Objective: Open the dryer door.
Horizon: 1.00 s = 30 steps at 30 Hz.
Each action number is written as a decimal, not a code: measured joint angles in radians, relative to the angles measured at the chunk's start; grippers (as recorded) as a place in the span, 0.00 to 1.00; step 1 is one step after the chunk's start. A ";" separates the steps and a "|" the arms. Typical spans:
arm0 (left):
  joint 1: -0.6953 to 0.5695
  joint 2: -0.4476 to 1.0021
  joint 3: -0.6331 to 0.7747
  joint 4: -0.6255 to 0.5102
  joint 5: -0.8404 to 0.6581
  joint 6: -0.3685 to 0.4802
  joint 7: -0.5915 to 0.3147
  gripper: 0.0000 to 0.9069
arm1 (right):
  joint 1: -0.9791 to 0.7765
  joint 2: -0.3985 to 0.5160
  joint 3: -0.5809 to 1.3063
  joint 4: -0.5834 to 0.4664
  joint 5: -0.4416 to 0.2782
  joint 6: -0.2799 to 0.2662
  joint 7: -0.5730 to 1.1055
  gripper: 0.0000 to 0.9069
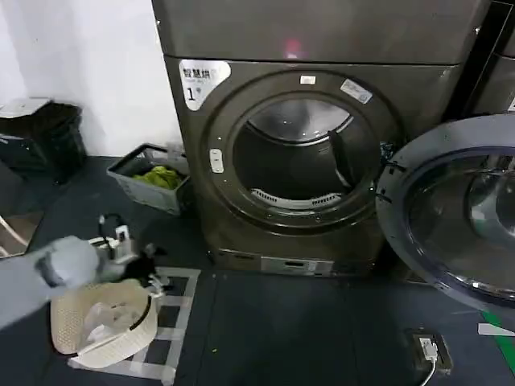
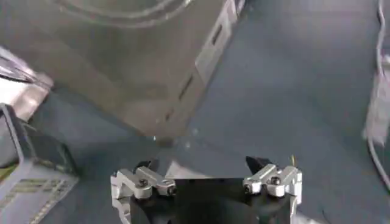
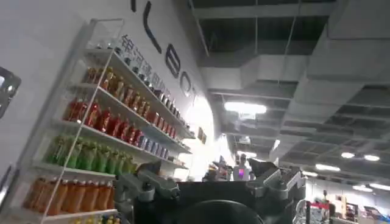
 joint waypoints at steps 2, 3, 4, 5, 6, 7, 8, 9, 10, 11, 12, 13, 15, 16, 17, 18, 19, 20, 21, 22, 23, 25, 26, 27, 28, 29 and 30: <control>-0.041 0.006 0.015 0.031 0.068 -0.031 0.104 1.00 | 0.001 0.000 -0.002 0.000 0.000 0.001 -0.002 1.00; -0.057 0.008 0.018 0.045 0.095 -0.045 0.144 1.00 | 0.001 0.000 -0.003 -0.001 0.001 0.002 -0.004 1.00; -0.071 0.010 0.021 0.061 0.129 -0.063 0.192 1.00 | 0.001 0.000 -0.004 -0.002 0.001 0.003 -0.004 1.00; -0.086 0.011 0.023 0.082 0.163 -0.084 0.231 1.00 | 0.001 -0.001 -0.004 -0.004 0.001 0.004 -0.005 1.00; -0.099 0.012 0.024 0.099 0.189 -0.108 0.270 1.00 | 0.001 -0.001 -0.005 -0.006 0.001 0.004 -0.005 1.00; -0.113 0.014 0.024 0.119 0.222 -0.137 0.312 1.00 | 0.002 -0.002 -0.007 -0.008 0.001 0.005 -0.005 1.00; -0.126 0.018 0.025 0.140 0.253 -0.162 0.349 1.00 | 0.004 -0.002 -0.011 -0.008 0.001 0.005 -0.005 1.00; -0.137 0.022 0.025 0.155 0.286 -0.187 0.383 1.00 | 0.007 -0.002 -0.014 -0.008 0.001 0.005 -0.005 1.00; -0.149 0.025 0.026 0.171 0.320 -0.212 0.412 1.00 | 0.010 -0.002 -0.017 -0.008 0.000 0.005 -0.005 1.00; -0.157 0.026 0.026 0.183 0.353 -0.234 0.440 1.00 | 0.012 -0.002 -0.021 -0.008 0.000 0.005 -0.006 1.00; -0.166 0.025 0.026 0.197 0.390 -0.256 0.472 1.00 | 0.015 -0.002 -0.025 -0.007 0.000 0.005 -0.006 1.00; -0.173 0.024 0.026 0.213 0.427 -0.279 0.495 1.00 | 0.017 -0.002 -0.028 -0.007 -0.001 0.005 -0.007 1.00; -0.179 0.017 0.021 0.245 0.480 -0.313 0.514 1.00 | 0.022 -0.002 -0.032 -0.008 -0.003 0.006 -0.007 1.00; -0.178 0.014 0.017 0.262 0.502 -0.327 0.518 1.00 | 0.023 -0.002 -0.035 -0.009 -0.003 0.007 -0.008 1.00; -0.174 0.012 0.009 0.278 0.518 -0.338 0.521 1.00 | 0.024 -0.002 -0.037 -0.010 -0.004 0.008 -0.008 1.00; -0.167 0.009 -0.004 0.296 0.534 -0.347 0.522 1.00 | 0.026 -0.002 -0.039 -0.011 -0.007 0.009 -0.008 1.00; -0.158 0.005 -0.018 0.313 0.545 -0.354 0.524 1.00 | 0.028 -0.003 -0.042 -0.011 -0.009 0.009 -0.009 1.00; -0.152 0.003 -0.033 0.325 0.550 -0.359 0.528 1.00 | 0.031 -0.004 -0.045 -0.011 -0.010 0.009 -0.009 1.00; -0.146 0.001 -0.047 0.331 0.556 -0.365 0.533 1.00 | 0.033 -0.005 -0.048 -0.010 -0.011 0.009 -0.010 1.00; -0.143 0.000 -0.055 0.335 0.563 -0.372 0.535 1.00 | 0.036 -0.006 -0.050 -0.008 -0.010 0.007 -0.010 1.00; -0.139 -0.001 -0.061 0.337 0.562 -0.374 0.535 1.00 | 0.039 -0.006 -0.050 -0.007 -0.008 0.003 -0.010 1.00; -0.127 -0.001 -0.074 0.337 0.561 -0.379 0.539 1.00 | 0.040 -0.007 -0.051 -0.008 -0.007 0.003 -0.009 1.00; -0.121 -0.002 -0.081 0.337 0.569 -0.383 0.547 1.00 | 0.041 -0.009 -0.050 -0.010 -0.008 0.003 -0.009 1.00; -0.118 -0.003 -0.085 0.340 0.582 -0.392 0.558 1.00 | 0.042 -0.010 -0.048 -0.012 -0.009 0.003 -0.009 1.00; -0.118 -0.003 -0.089 0.346 0.595 -0.398 0.564 1.00 | 0.042 -0.011 -0.047 -0.012 -0.009 0.002 -0.009 1.00; -0.118 -0.003 -0.092 0.352 0.605 -0.404 0.571 1.00 | 0.042 -0.011 -0.046 -0.012 -0.009 0.000 -0.009 1.00; -0.118 -0.003 -0.094 0.357 0.607 -0.408 0.576 1.00 | 0.041 -0.011 -0.044 -0.012 -0.008 -0.003 -0.009 1.00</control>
